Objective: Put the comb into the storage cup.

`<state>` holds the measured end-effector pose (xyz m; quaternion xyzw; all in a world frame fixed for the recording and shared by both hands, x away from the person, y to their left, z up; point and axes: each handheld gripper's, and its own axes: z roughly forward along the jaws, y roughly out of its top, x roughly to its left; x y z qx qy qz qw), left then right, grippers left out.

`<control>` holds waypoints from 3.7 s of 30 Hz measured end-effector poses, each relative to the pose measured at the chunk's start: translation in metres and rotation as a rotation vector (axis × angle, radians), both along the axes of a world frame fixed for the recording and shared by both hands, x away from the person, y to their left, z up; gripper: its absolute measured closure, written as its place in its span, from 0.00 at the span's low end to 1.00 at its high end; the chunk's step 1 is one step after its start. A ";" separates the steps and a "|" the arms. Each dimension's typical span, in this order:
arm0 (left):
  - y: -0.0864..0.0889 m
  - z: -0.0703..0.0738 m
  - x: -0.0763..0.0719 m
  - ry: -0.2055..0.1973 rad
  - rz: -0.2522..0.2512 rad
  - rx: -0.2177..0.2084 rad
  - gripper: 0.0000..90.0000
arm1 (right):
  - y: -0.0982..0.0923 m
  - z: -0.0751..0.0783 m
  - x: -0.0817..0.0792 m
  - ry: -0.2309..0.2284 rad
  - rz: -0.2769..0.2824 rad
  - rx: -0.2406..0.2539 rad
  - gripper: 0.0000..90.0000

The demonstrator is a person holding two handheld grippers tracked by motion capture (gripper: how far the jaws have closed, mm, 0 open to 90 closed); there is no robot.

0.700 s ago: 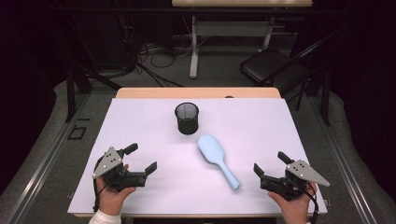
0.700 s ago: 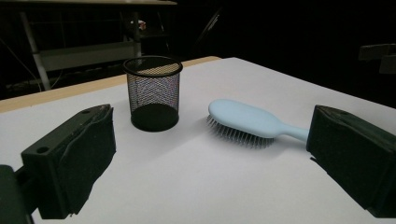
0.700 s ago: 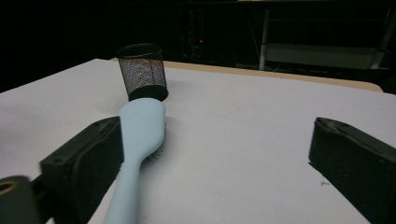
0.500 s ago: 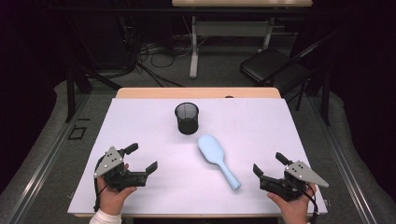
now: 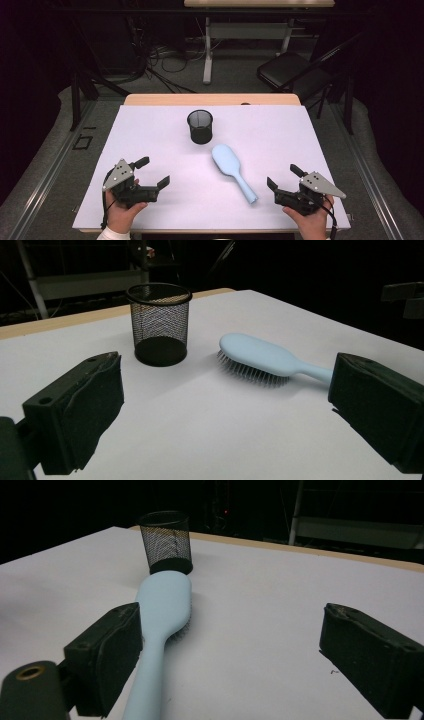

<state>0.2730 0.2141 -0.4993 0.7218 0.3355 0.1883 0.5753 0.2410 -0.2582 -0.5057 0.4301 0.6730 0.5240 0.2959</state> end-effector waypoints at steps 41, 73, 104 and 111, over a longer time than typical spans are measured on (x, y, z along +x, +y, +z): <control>-0.005 -0.007 -0.001 0.025 0.029 0.014 0.02 | 0.040 -0.009 0.028 0.276 0.118 -0.159 0.21; -0.002 -0.007 -0.003 0.031 0.050 0.016 0.03 | 0.060 -0.003 0.059 0.549 0.212 -0.271 0.24; -0.004 -0.009 -0.003 0.043 0.040 0.028 0.05 | 0.090 0.013 0.084 0.694 0.264 -0.352 0.25; -0.004 -0.009 -0.003 0.042 0.037 0.028 0.05 | 0.095 0.017 0.095 0.712 0.267 -0.361 0.25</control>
